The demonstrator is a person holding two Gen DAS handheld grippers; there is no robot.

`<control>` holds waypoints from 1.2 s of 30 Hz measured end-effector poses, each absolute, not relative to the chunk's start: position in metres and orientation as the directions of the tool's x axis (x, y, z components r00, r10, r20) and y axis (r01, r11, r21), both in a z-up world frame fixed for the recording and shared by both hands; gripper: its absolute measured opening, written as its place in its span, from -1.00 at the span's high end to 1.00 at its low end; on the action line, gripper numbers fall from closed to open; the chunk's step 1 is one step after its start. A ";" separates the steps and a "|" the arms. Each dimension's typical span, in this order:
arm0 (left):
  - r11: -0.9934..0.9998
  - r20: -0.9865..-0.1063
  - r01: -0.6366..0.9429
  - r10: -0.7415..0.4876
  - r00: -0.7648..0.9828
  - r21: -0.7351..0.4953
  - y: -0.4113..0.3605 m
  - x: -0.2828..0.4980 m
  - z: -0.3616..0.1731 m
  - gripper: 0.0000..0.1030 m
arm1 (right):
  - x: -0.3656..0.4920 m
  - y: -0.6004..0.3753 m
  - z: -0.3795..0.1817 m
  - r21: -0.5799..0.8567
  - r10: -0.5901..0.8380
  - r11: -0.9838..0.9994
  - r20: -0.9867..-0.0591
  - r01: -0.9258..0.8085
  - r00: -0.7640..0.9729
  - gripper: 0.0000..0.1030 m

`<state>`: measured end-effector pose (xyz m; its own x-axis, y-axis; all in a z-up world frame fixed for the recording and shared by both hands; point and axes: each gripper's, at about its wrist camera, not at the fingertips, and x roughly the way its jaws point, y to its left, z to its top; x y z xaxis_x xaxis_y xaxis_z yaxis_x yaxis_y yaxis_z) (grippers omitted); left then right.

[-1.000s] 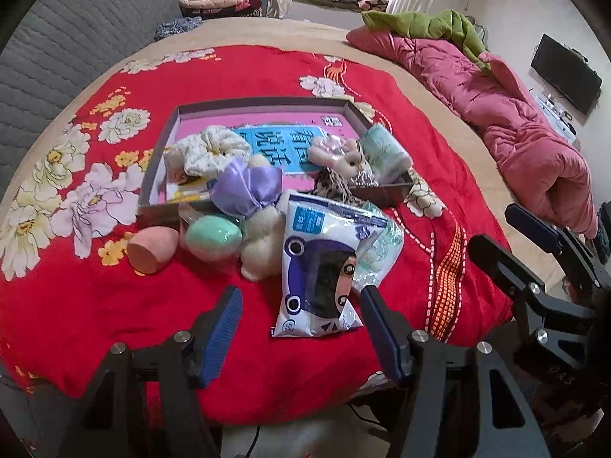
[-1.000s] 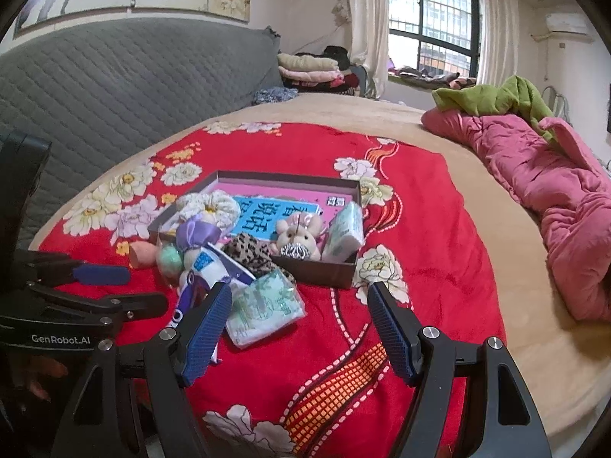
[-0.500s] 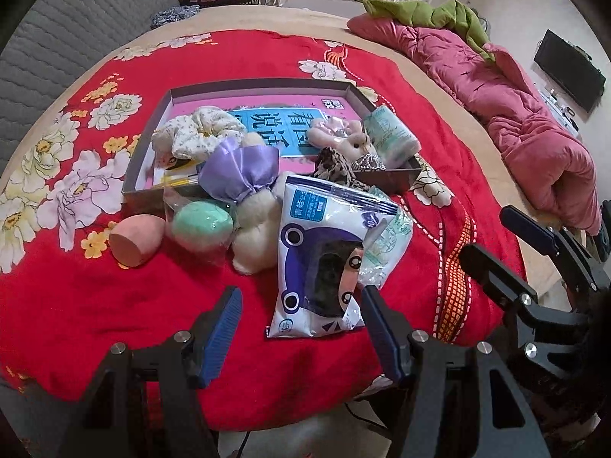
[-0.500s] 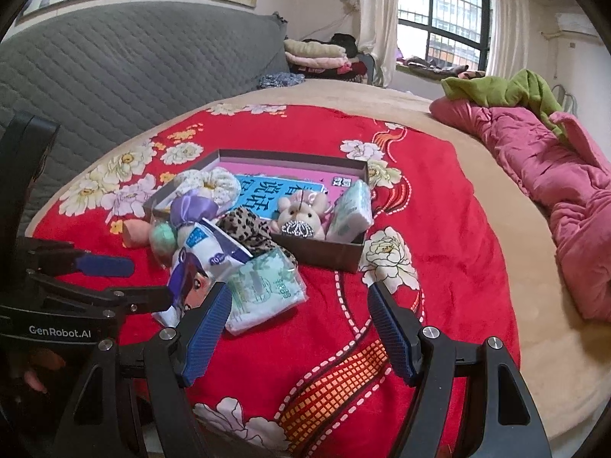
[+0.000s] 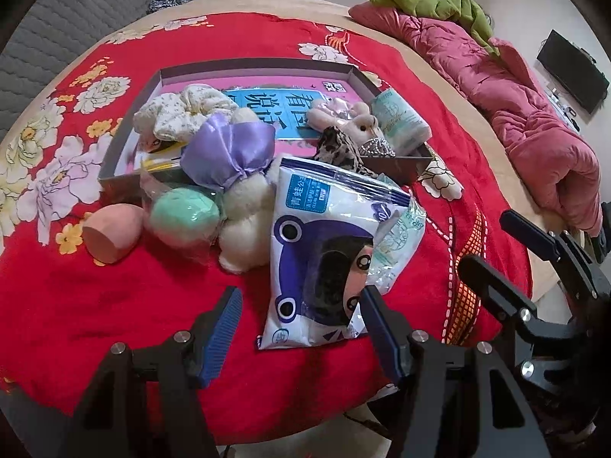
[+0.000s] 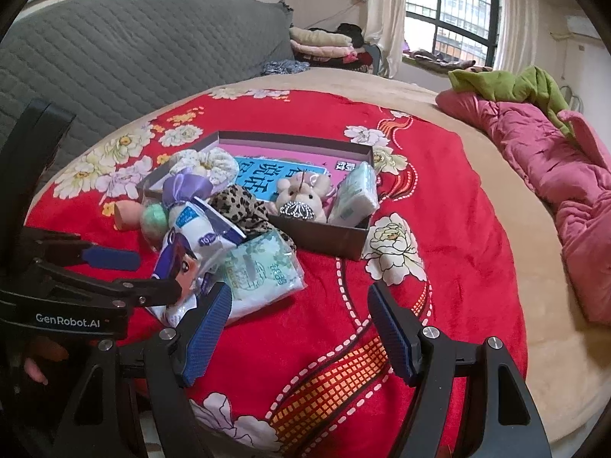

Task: Organize soft objects
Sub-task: 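Move the left tool to the blue cartoon bag while the right tool approaches the green-white pad pack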

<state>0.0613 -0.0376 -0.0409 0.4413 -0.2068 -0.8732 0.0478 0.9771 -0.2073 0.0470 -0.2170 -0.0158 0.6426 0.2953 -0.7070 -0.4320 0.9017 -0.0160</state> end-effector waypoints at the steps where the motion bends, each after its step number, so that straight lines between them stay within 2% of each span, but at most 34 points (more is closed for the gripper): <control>1: 0.977 -0.874 0.050 -0.207 0.439 -0.207 -0.039 0.062 -0.042 -0.23 | 0.047 -0.217 -0.017 -0.017 0.295 0.901 -0.708 -0.433 0.641 -0.45; 28: 0.977 -0.887 0.001 -0.192 0.419 -0.211 -0.032 0.077 -0.059 -0.23 | 0.058 -0.205 -0.037 -0.001 0.325 0.878 -0.733 -0.479 0.598 -0.45; 36: 0.974 -0.878 0.007 -0.206 0.433 -0.225 -0.023 0.075 -0.057 -0.11 | 0.062 -0.190 -0.043 -0.002 0.363 0.846 -0.730 -0.533 0.579 -0.45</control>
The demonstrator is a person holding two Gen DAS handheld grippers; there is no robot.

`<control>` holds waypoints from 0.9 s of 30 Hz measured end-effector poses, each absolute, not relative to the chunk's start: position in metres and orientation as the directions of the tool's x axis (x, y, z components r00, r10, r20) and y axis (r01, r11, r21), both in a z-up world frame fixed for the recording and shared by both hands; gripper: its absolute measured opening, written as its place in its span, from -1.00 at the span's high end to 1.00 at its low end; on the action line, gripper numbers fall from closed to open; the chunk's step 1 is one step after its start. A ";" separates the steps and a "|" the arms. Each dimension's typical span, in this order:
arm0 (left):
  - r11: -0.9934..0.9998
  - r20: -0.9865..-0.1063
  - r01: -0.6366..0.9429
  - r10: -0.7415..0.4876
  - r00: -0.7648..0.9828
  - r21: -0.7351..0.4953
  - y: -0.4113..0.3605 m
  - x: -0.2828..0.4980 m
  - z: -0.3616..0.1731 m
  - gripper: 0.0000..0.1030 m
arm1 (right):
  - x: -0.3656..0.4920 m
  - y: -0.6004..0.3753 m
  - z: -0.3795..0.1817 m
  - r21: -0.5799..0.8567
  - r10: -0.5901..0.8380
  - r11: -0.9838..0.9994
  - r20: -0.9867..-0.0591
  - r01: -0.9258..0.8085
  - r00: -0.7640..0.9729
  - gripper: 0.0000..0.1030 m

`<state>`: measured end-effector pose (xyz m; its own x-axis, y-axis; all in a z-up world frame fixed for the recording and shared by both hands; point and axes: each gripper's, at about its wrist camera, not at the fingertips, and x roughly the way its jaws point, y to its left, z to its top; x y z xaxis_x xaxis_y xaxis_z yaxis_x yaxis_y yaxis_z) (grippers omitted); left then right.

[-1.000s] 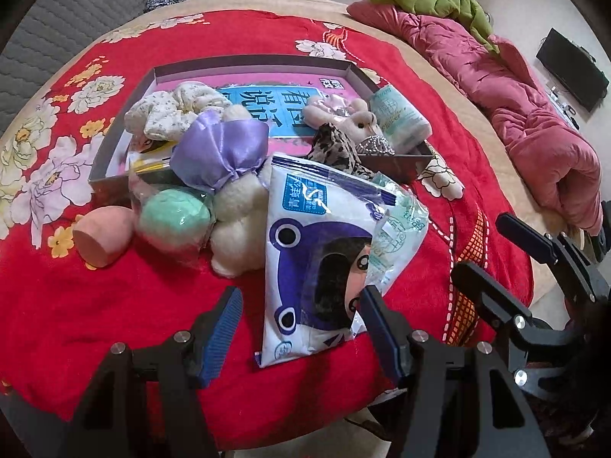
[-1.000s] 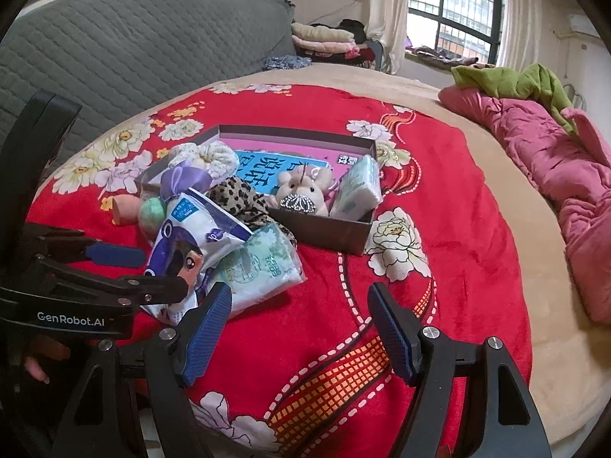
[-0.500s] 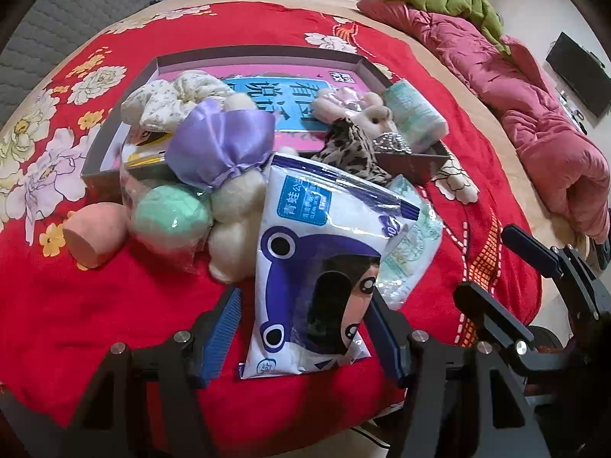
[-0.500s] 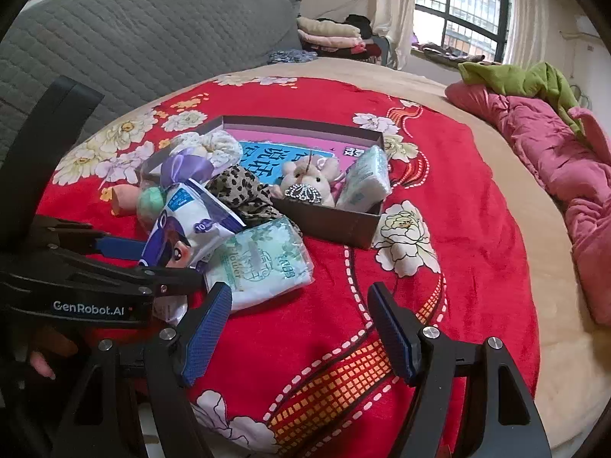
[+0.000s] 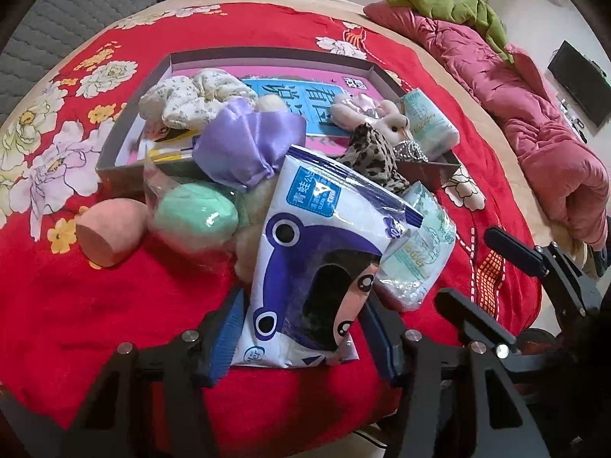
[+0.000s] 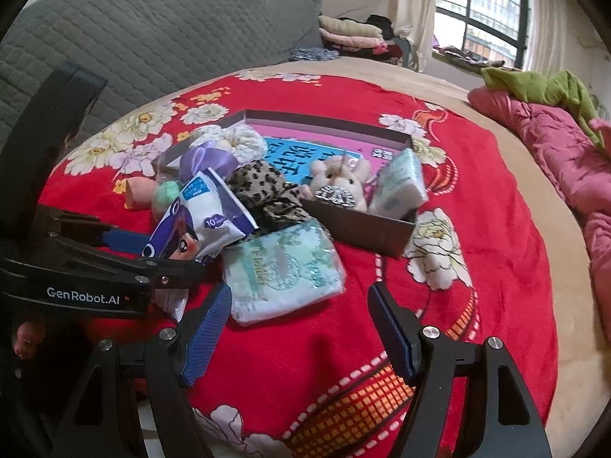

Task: Organize soft objects
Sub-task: 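Move the left tool to the blue cartoon bag while the right tool approaches the green-white pad pack, then grasp the blue cartoon bag with the left tool while the right tool grasps the green-white pad pack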

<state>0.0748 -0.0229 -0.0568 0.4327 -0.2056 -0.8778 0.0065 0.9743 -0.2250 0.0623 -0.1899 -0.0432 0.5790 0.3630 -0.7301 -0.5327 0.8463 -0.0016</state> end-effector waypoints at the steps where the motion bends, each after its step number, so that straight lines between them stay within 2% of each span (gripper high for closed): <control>1: 0.974 -0.877 0.005 -0.208 0.434 -0.229 -0.022 0.075 -0.057 -0.11 | 0.063 -0.188 -0.044 0.000 0.369 0.842 -0.729 -0.539 0.576 -0.45; 9: 0.964 -0.868 0.011 -0.245 0.432 -0.266 -0.017 0.077 -0.057 -0.08 | 0.070 -0.178 -0.053 -0.011 0.373 0.829 -0.733 -0.559 0.568 -0.45; 15: 0.959 -0.863 0.011 -0.260 0.434 -0.284 -0.014 0.078 -0.057 -0.08 | 0.073 -0.187 -0.051 0.071 0.377 0.862 -0.752 -0.501 0.541 -0.45; 20: 0.957 -0.859 0.014 -0.268 0.437 -0.291 -0.012 0.078 -0.055 -0.08 | 0.075 -0.189 -0.059 0.199 0.425 0.862 -0.786 -0.467 0.450 -0.45; 27: 0.954 -0.855 0.012 -0.275 0.441 -0.301 -0.010 0.077 -0.055 -0.08 | 0.091 -0.195 -0.068 0.385 0.521 0.839 -0.772 -0.385 0.364 -0.45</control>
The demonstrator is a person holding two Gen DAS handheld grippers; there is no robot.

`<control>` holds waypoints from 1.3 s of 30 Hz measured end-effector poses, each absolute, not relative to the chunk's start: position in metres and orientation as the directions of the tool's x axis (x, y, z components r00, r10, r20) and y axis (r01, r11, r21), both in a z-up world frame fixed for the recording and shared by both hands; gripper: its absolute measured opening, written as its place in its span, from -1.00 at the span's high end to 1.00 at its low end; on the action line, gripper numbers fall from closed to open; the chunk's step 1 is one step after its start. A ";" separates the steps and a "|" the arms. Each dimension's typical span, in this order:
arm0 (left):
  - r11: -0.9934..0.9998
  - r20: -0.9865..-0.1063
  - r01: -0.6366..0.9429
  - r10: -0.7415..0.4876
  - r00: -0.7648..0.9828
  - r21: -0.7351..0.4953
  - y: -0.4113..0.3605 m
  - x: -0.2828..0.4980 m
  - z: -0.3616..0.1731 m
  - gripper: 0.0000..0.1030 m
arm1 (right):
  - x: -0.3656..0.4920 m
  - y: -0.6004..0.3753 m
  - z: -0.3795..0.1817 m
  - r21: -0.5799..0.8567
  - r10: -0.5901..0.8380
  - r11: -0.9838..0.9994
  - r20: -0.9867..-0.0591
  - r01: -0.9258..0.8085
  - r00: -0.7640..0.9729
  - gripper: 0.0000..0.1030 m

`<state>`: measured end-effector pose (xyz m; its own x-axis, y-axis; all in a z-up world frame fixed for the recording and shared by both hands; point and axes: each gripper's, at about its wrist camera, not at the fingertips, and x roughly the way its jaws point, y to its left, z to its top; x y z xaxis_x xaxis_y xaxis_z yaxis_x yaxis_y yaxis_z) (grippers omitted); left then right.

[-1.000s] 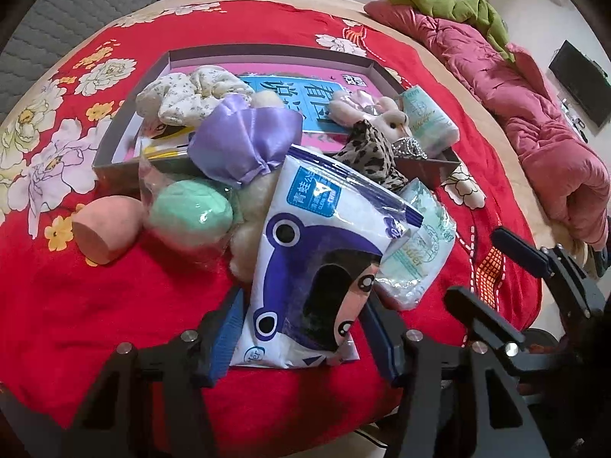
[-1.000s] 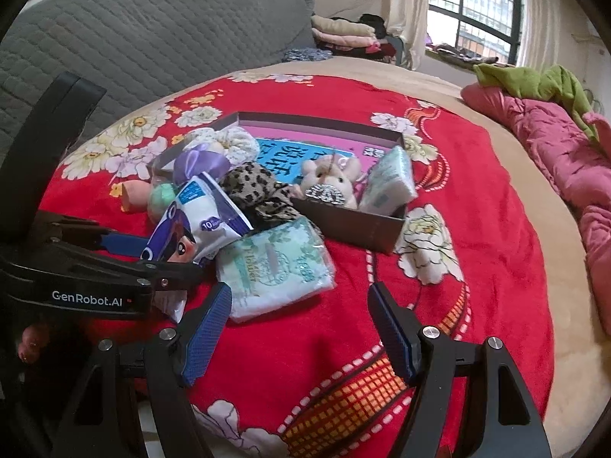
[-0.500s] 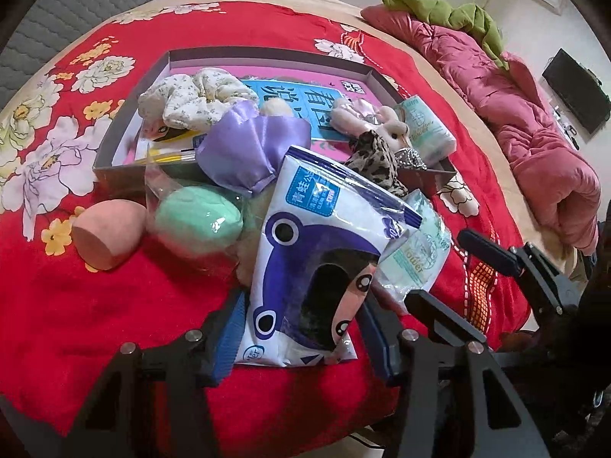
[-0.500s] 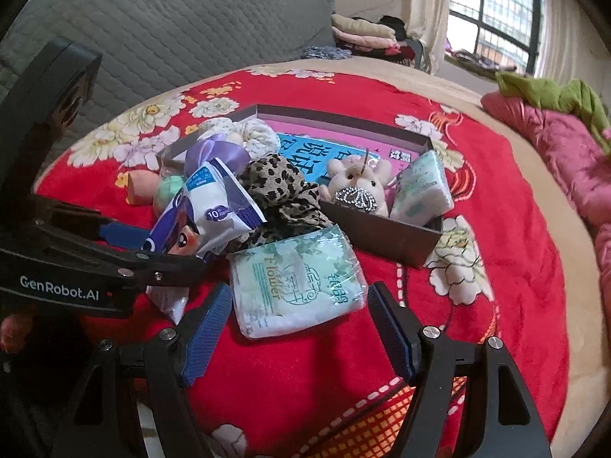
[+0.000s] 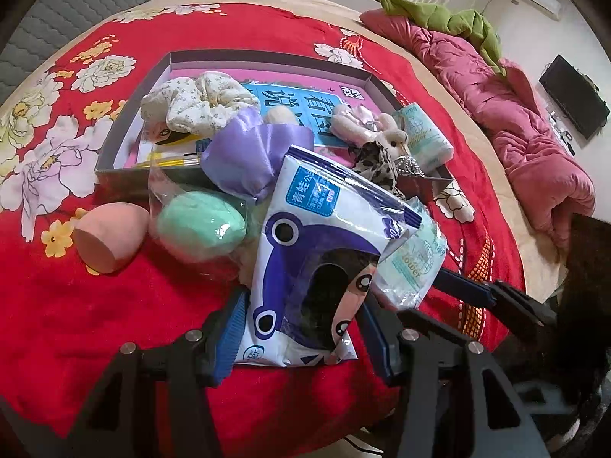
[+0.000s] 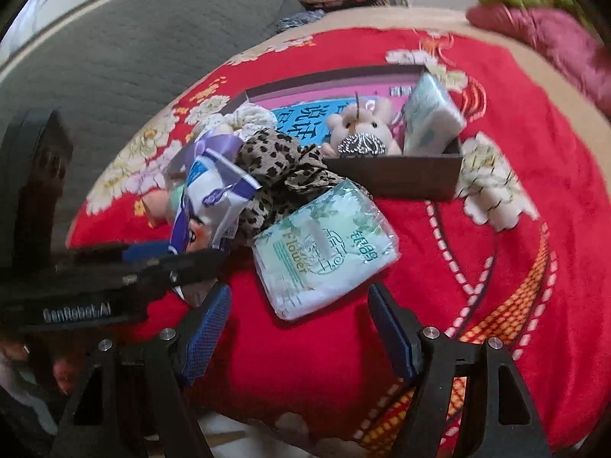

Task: Organize soft objects
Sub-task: 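Grasp the blue cartoon bag with the left tool while the right tool grasps the green-white pad pack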

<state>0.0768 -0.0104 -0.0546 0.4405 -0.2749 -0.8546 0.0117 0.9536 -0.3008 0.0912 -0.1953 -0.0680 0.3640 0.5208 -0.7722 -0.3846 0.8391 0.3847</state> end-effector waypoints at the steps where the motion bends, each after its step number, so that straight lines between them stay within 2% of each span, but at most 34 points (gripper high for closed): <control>1: 0.954 -0.854 0.010 -0.273 0.443 -0.300 -0.010 0.077 -0.054 -0.08 | 0.096 -0.196 -0.071 0.413 0.534 0.835 -0.770 -0.364 0.350 -0.45; 9: 0.952 -0.851 0.004 -0.277 0.447 -0.307 -0.006 0.077 -0.054 -0.08 | 0.122 -0.212 -0.081 0.568 0.611 0.791 -0.708 -0.228 0.354 -0.45; 10: 0.950 -0.850 0.006 -0.281 0.446 -0.311 -0.006 0.077 -0.054 -0.08 | 0.123 -0.214 -0.080 0.582 0.621 0.782 -0.699 -0.224 0.355 -0.40; 12: 0.951 -0.851 0.005 -0.279 0.445 -0.309 -0.007 0.077 -0.055 -0.08 | 0.125 -0.214 -0.081 0.598 0.634 0.771 -0.691 -0.216 0.349 -0.15; 19: 0.947 -0.848 0.010 -0.293 0.442 -0.322 -0.008 0.079 -0.058 -0.02 | 0.124 -0.210 -0.080 0.587 0.638 0.770 -0.685 -0.250 0.353 0.19; 24: 0.942 -0.838 0.017 -0.306 0.452 -0.335 -0.008 0.079 -0.058 0.11 | 0.121 -0.214 -0.071 0.568 0.633 0.774 -0.666 -0.282 0.394 0.49; 30: 0.934 -0.824 0.017 -0.324 0.464 -0.358 -0.005 0.077 -0.054 0.24 | 0.113 -0.216 -0.059 0.504 0.592 0.806 -0.676 -0.312 0.438 0.57; 39: 0.930 -0.812 0.023 -0.332 0.479 -0.367 -0.005 0.074 -0.045 0.31 | 0.108 -0.226 -0.054 0.469 0.557 0.830 -0.685 -0.300 0.470 0.58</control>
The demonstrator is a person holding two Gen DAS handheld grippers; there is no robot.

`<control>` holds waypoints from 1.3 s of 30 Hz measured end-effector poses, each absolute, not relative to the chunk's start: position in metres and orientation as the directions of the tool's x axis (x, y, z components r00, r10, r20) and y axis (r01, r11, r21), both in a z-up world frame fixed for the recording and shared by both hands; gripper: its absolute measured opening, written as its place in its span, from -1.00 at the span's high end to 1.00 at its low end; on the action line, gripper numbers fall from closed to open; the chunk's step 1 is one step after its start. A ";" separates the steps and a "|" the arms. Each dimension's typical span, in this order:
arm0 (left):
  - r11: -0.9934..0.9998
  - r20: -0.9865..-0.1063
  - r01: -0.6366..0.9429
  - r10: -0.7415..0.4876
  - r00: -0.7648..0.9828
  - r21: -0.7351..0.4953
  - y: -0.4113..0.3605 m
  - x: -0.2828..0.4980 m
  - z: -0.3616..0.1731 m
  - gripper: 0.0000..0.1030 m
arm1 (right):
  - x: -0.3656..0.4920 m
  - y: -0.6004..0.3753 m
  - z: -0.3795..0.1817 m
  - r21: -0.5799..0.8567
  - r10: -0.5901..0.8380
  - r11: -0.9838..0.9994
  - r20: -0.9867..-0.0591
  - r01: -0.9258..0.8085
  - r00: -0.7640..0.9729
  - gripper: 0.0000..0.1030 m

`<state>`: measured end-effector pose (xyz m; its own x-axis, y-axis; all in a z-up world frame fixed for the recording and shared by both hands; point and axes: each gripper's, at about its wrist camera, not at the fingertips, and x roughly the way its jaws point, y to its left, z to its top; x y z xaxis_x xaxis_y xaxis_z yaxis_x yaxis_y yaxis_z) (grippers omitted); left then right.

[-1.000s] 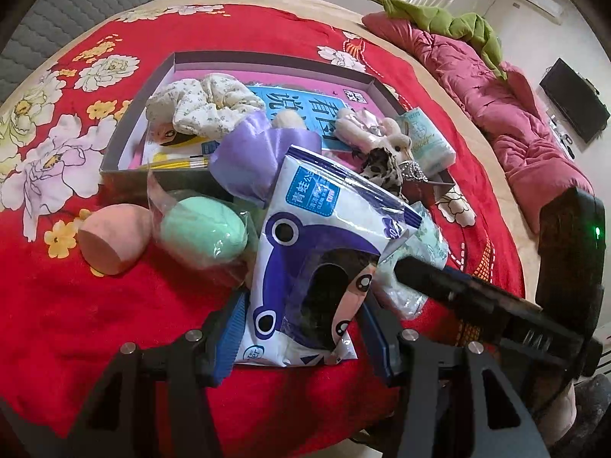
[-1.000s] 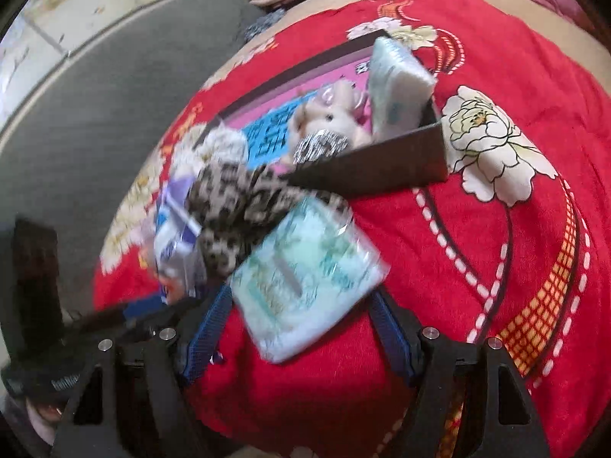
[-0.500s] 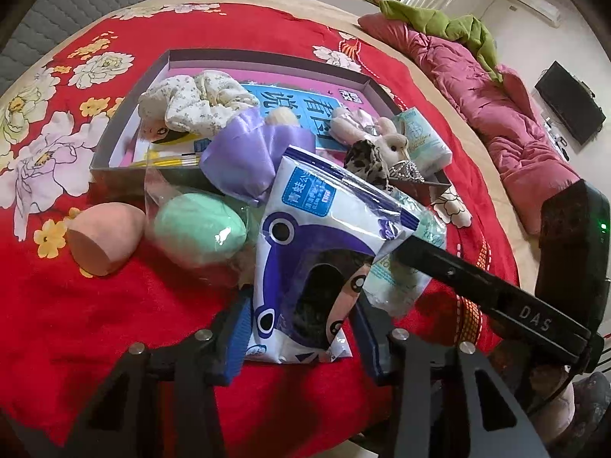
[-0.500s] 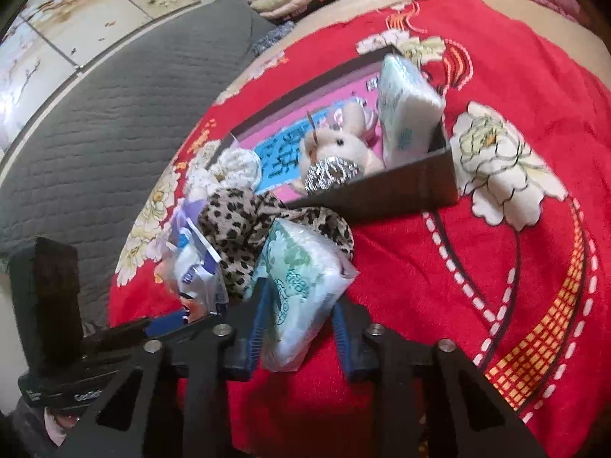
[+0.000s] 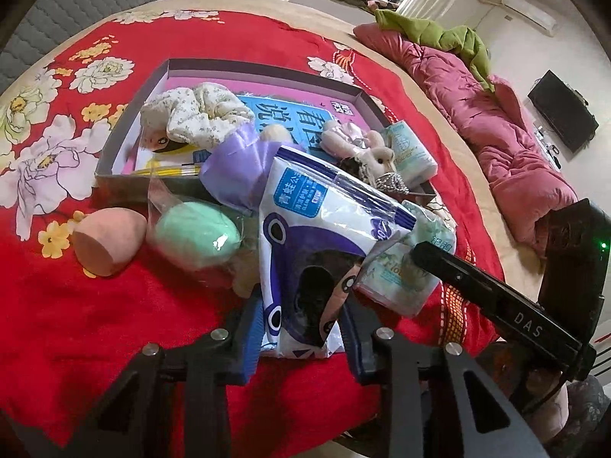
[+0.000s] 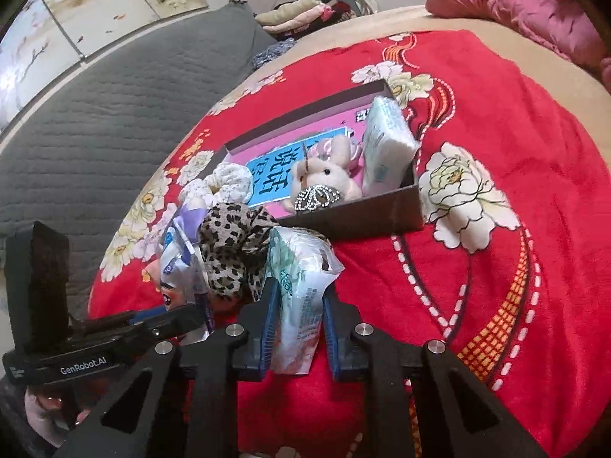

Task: Organize soft objects
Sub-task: 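Grasp the blue cartoon bag with the left tool while the right tool grasps the green-white pad pack, then carry the blue bag over the pink box with the left tool while the right tool carries the pad pack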

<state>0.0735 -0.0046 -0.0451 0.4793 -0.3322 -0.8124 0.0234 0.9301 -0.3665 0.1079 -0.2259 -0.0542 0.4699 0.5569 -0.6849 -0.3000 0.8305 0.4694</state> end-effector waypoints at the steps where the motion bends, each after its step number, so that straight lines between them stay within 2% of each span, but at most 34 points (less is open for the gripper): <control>1: 0.930 -0.810 0.026 -0.332 0.483 -0.366 -0.005 0.073 -0.043 0.31 | 0.107 -0.227 -0.052 0.467 0.555 0.831 -0.681 -0.302 0.477 0.58; 20: 0.942 -0.760 0.032 -0.289 0.582 -0.334 0.003 0.060 0.000 0.32 | 0.097 -0.224 -0.015 0.443 0.571 0.820 -0.605 -0.362 0.554 0.62; 39: 0.958 -0.758 -0.004 -0.224 0.613 -0.286 0.008 0.073 0.023 0.32 | 0.108 -0.216 0.023 0.397 0.551 0.833 -0.540 -0.385 0.636 0.61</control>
<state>0.0733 0.0081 0.0228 0.6127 -0.2239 -0.7579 -0.0041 0.9581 -0.2864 0.1082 -0.2155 0.0229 0.6359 0.5513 -0.5401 -0.3851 0.8332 0.3969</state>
